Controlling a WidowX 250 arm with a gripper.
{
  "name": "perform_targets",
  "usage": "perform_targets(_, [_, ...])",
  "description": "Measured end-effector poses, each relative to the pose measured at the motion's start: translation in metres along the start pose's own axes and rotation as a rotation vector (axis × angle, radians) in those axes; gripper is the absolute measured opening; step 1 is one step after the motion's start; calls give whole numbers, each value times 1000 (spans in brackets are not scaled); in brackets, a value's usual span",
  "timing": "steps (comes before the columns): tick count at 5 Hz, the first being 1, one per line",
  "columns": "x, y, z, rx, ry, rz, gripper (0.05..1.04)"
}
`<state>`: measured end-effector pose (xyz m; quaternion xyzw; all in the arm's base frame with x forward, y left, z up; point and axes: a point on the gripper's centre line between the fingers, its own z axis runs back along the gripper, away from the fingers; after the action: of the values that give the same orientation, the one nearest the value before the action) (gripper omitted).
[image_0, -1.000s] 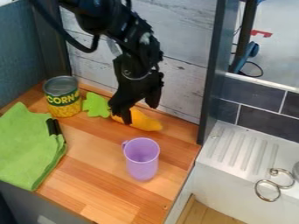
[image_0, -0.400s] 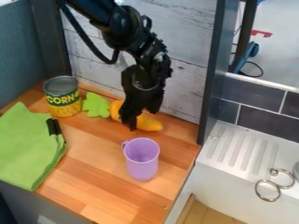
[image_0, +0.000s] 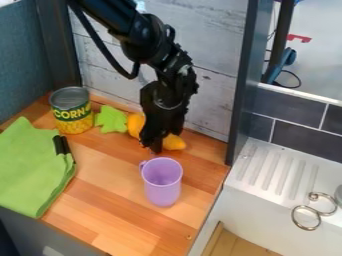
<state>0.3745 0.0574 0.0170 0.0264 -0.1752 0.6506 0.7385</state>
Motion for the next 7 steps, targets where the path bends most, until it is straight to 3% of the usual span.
perform_targets(1, [7, 0, 0, 9, 55, 61, 441])
perform_targets(3, [8, -4, 6, 15, 164, 72, 370])
perform_targets(4, [11, -7, 32, -49, 176, 78, 370])
perform_targets(5, [17, 5, 75, -124, 217, 99, 370])
perform_targets(6, [27, 30, 106, -151, 187, 93, 370])
perform_targets(7, [23, 71, 120, -146, 193, 86, 370])
